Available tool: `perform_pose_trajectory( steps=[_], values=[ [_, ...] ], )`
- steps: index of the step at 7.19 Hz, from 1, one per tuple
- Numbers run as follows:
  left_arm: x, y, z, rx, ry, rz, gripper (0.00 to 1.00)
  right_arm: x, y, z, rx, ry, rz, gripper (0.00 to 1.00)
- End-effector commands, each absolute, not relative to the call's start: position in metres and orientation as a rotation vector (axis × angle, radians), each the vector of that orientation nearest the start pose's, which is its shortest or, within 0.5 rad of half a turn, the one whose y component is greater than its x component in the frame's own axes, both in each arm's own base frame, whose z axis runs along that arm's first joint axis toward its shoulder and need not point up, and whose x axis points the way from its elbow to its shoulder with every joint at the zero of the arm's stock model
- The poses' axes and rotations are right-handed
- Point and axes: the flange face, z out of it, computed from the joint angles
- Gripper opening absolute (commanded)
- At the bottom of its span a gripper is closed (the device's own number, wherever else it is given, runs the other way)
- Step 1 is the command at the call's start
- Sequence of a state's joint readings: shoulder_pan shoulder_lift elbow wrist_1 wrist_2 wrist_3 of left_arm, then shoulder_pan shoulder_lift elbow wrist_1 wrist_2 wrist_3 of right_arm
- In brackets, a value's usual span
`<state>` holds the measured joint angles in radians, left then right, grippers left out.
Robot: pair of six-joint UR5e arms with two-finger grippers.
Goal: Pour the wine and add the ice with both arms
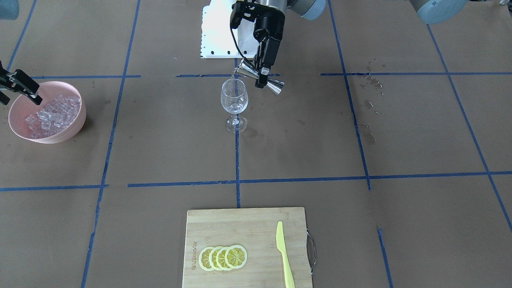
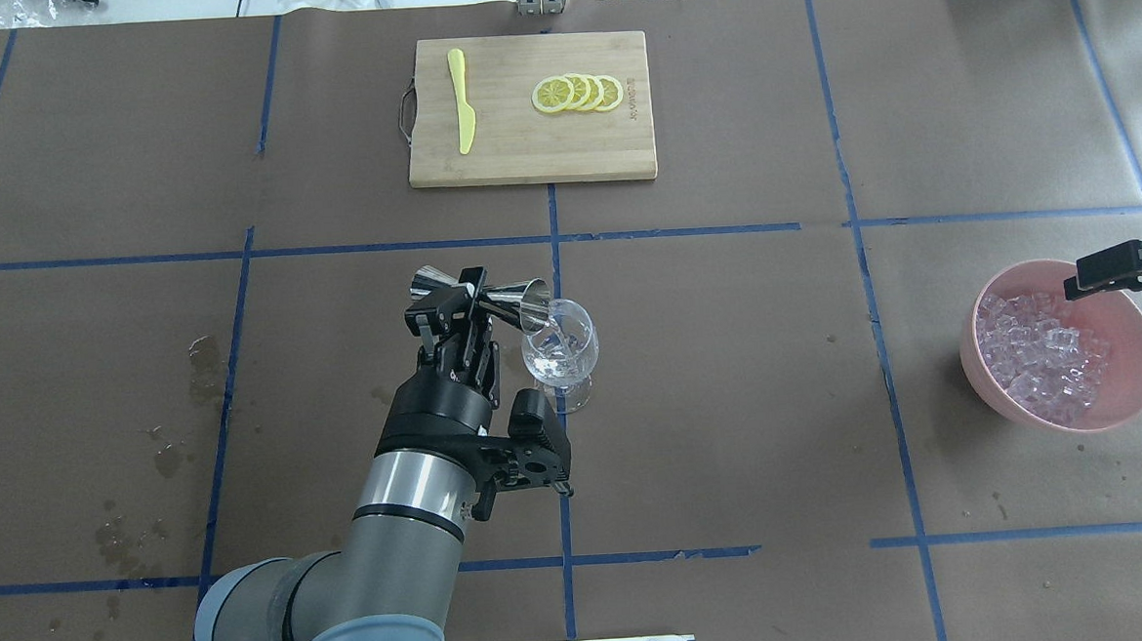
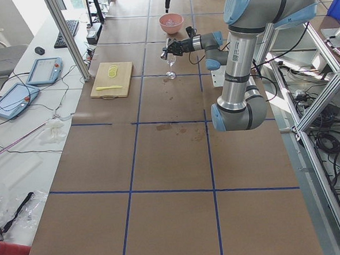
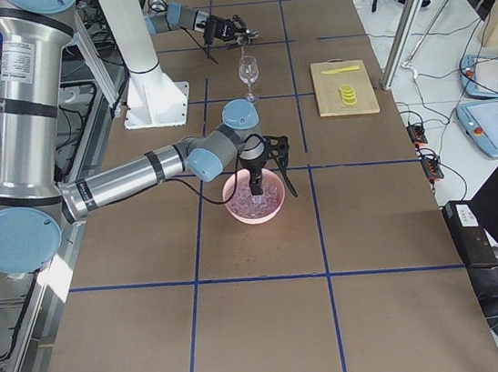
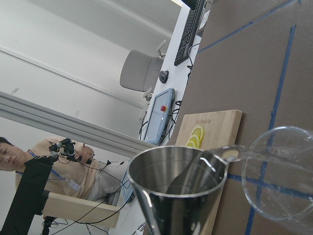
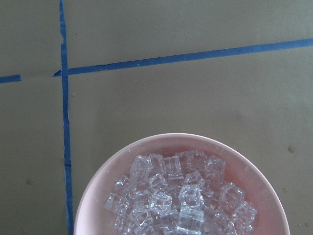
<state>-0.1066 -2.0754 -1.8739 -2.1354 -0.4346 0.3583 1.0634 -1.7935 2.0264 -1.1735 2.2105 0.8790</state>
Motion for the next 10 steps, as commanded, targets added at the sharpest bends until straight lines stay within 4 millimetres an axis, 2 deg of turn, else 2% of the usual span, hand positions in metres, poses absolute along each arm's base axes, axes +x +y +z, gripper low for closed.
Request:
perform_pose_trajectory(
  steps=[1,4,6,10],
  values=[
    [0.506,-0.281,0.160,1.515,-0.292,0.757,0.00,-0.138,-0.399,0.491,0.073,-0.865,0.145,1.00],
    [0.501,-0.283,0.160,1.495,-0.444,0.781,0.00,-0.138,-0.399,0.490,0.072,-0.870,0.142,1.00],
    [0.512,-0.283,0.164,1.483,-0.482,0.782,0.00,-0.138,-0.399,0.490,0.070,-0.872,0.141,1.00],
    [0.511,-0.281,0.154,1.501,-0.438,0.742,0.00,-0.139,-0.400,0.491,0.071,-0.870,0.141,1.00]
  ],
)
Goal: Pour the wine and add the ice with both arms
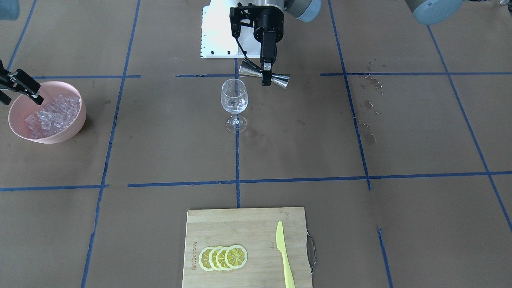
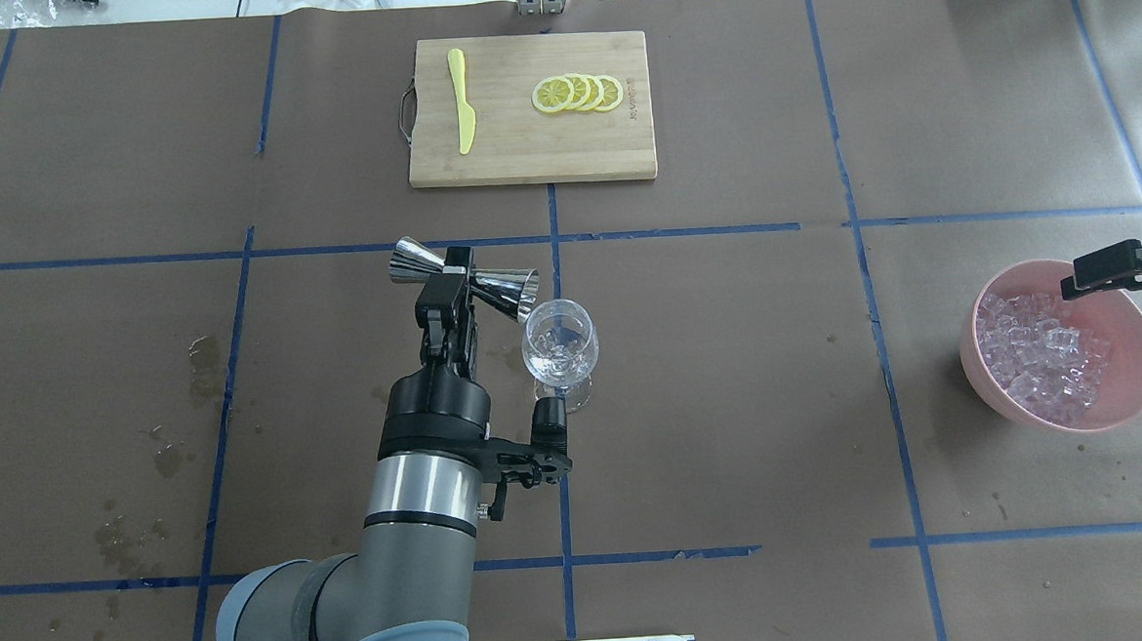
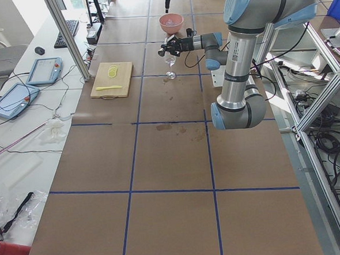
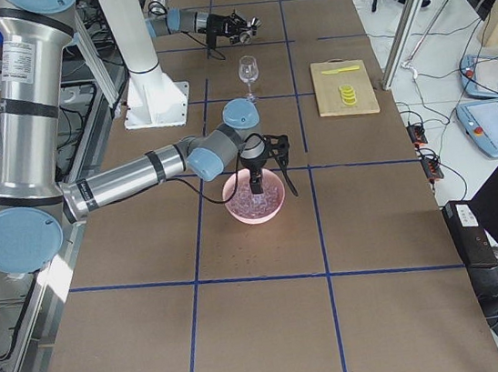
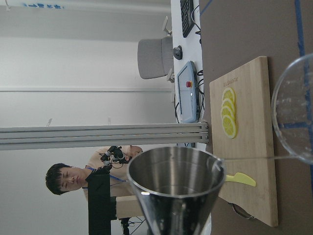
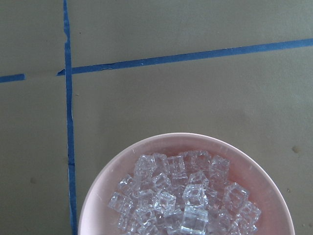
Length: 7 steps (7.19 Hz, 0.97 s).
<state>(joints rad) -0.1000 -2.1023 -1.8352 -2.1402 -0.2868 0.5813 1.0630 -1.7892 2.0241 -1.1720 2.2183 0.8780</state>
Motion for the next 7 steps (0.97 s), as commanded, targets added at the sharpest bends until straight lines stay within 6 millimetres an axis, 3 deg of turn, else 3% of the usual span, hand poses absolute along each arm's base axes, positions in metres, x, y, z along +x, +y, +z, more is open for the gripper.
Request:
perform_pose_trajectory(
  steps=[1,4,6,7],
  values=[
    [0.507,-0.281,0.153,1.522,-0.383,0.683,0.00,-0.139,-0.400,0.491,0.072,-0.871,0.140,1.00],
    [0.497,-0.287,0.162,1.554,-0.277,0.550,0.00,-0.139,-0.401,0.489,0.076,-0.872,0.140,1.00],
    [0.487,-0.302,0.188,1.532,-0.313,0.548,0.00,-0.139,-0.402,0.490,0.080,-0.868,0.142,1.00],
    [0.478,-0.314,0.216,1.514,-0.298,0.506,0.00,-0.139,-0.402,0.489,0.081,-0.869,0.141,1.00]
  ],
)
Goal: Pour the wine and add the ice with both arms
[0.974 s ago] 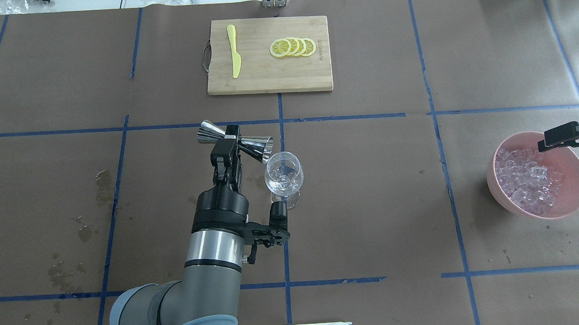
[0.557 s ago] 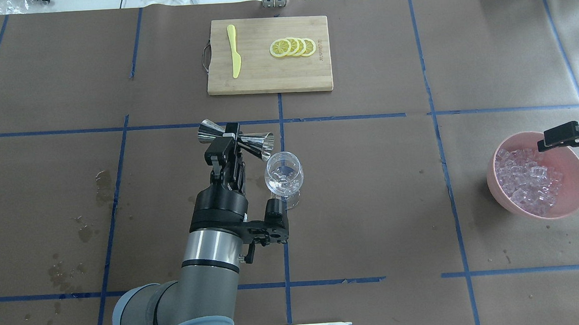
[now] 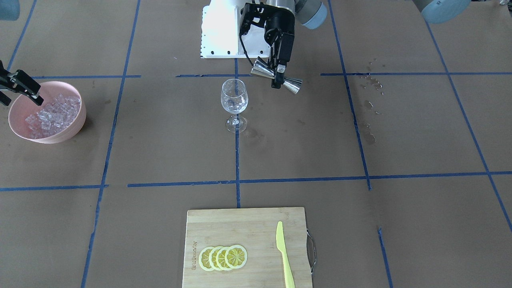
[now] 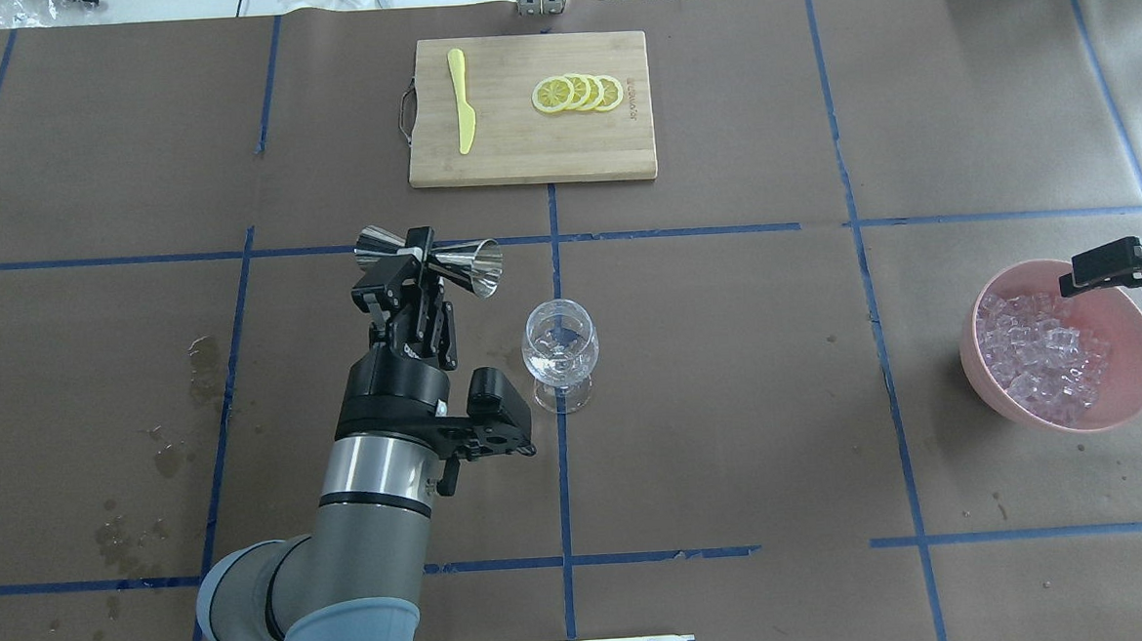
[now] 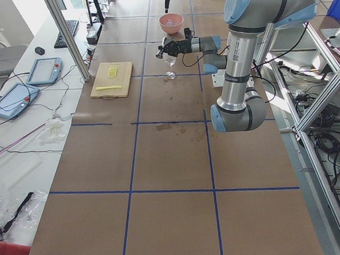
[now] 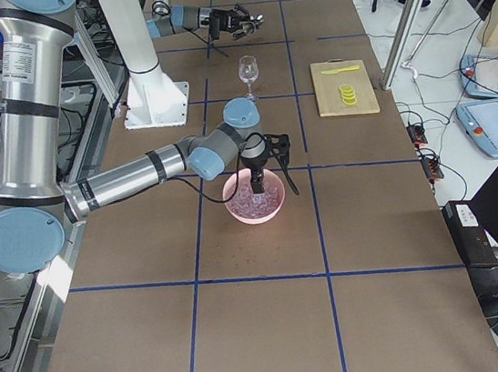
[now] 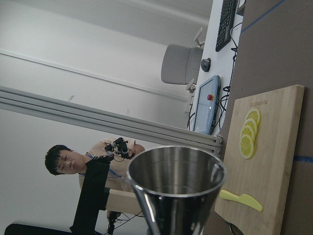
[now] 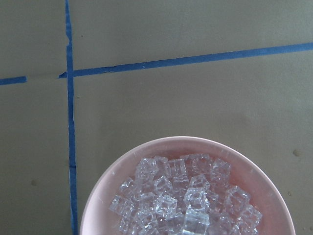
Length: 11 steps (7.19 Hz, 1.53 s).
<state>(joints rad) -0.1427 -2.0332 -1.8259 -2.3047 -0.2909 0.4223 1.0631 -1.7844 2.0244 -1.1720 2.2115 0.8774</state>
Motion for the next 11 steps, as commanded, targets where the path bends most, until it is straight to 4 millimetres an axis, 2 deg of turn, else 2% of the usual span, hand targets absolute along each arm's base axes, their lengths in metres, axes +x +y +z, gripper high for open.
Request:
perform_pose_trajectory(
  steps=[1,2,3,4,5,6,7,8,9,10,11],
  values=[
    [0.472,-0.325,0.244,1.497,-0.214,0.486,0.00,-0.139,-0.402,0.489,0.080,-0.869,0.143,1.00],
    [0.464,-0.328,0.276,1.474,-0.201,0.479,0.00,-0.139,-0.402,0.488,0.082,-0.868,0.143,1.00],
    [0.446,-0.325,0.315,1.471,-0.178,0.452,0.00,-0.139,-0.402,0.488,0.082,-0.868,0.141,1.00],
    [0.414,-0.318,0.359,1.490,-0.140,0.413,0.00,-0.141,-0.402,0.490,0.082,-0.862,0.141,1.00],
    [0.383,-0.312,0.395,1.508,-0.088,0.362,0.00,-0.145,-0.401,0.492,0.093,-0.843,0.137,1.00],
    [0.363,-0.308,0.421,1.511,-0.028,0.299,0.00,-0.150,-0.400,0.492,0.094,-0.839,0.128,1.00],
    [0.352,-0.305,0.442,1.491,0.047,0.223,0.00,-0.149,-0.400,0.492,0.093,-0.839,0.129,1.00],
    [0.356,-0.303,0.452,1.456,0.210,0.120,0.00,-0.150,-0.400,0.492,0.092,-0.839,0.127,1.00],
    [0.361,-0.301,0.452,1.422,0.350,0.009,0.00,-0.152,-0.399,0.493,0.096,-0.833,0.125,1.00],
    [0.363,-0.301,0.456,1.397,0.419,-0.061,0.00,-0.156,-0.399,0.494,0.103,-0.819,0.121,1.00],
    [0.366,-0.301,0.468,1.371,0.466,-0.122,0.00,-0.160,-0.398,0.496,0.108,-0.808,0.115,1.00]
  ],
)
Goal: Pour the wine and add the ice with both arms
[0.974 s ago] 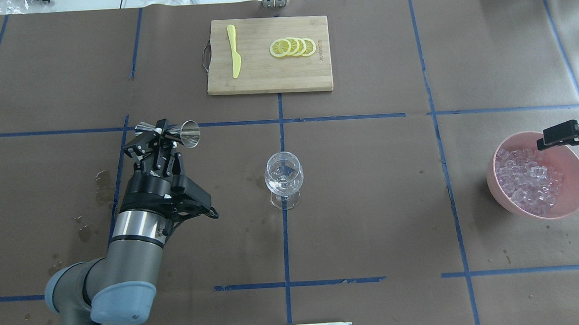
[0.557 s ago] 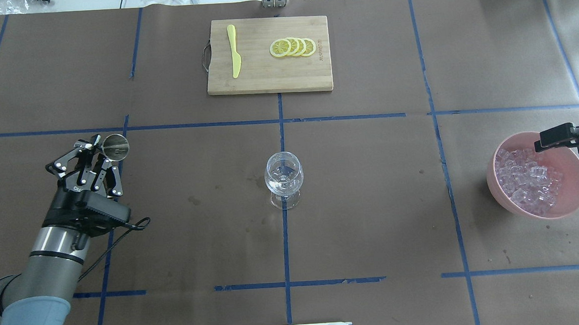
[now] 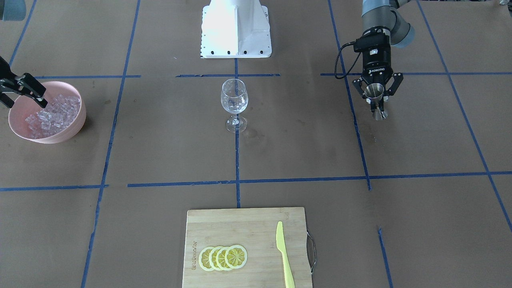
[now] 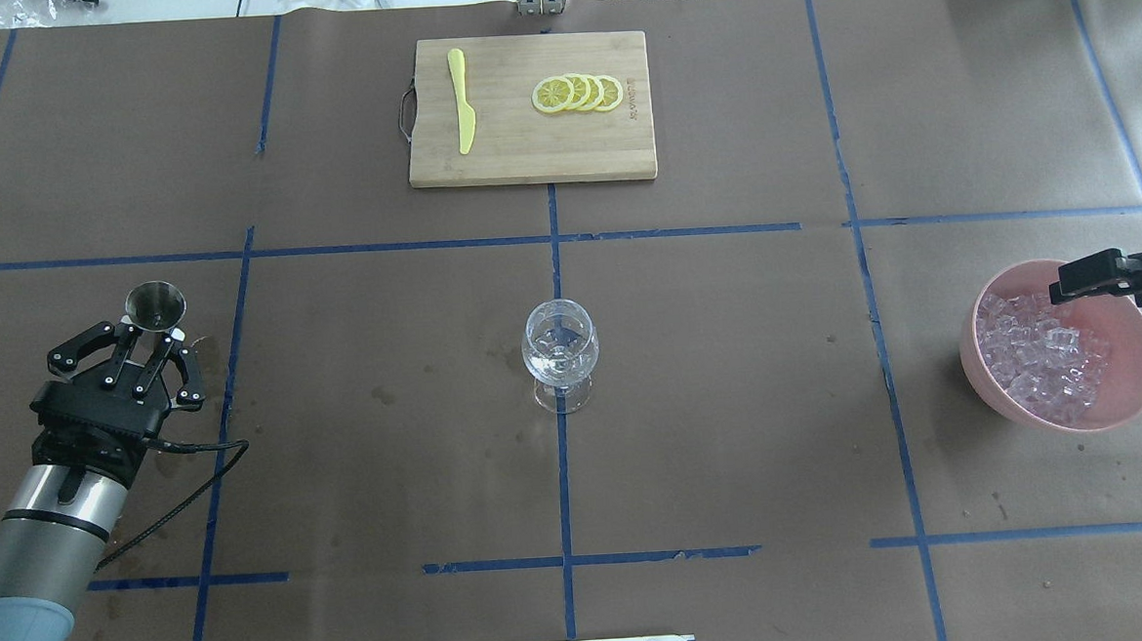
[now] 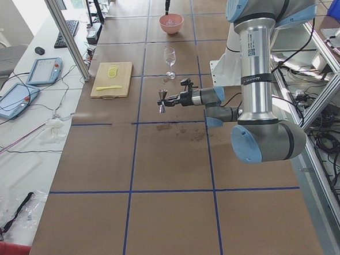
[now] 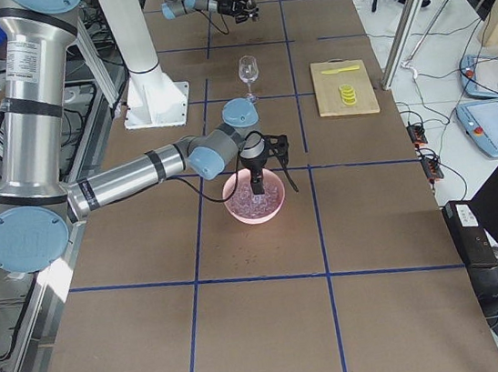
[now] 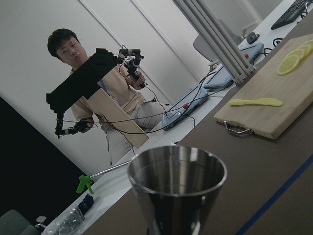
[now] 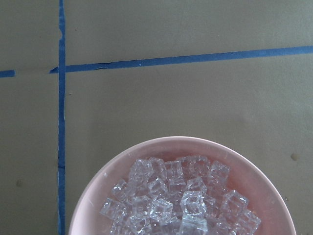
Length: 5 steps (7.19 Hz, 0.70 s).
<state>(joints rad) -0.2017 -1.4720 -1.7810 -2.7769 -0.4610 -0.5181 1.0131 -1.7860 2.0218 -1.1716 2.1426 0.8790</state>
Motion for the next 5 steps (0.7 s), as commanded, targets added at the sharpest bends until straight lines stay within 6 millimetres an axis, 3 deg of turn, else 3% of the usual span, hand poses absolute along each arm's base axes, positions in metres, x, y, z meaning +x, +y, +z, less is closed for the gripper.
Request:
perform_pose_trajectory(
  steps=[1,5],
  values=[
    [0.367,-0.301,0.471,1.368,0.464,-0.121,0.00,-0.166,-0.395,0.498,0.110,-0.796,0.104,1.00],
    [0.367,-0.301,0.472,1.359,0.475,-0.109,0.00,-0.201,-0.387,0.535,0.067,-0.719,0.068,0.99]
  ],
)
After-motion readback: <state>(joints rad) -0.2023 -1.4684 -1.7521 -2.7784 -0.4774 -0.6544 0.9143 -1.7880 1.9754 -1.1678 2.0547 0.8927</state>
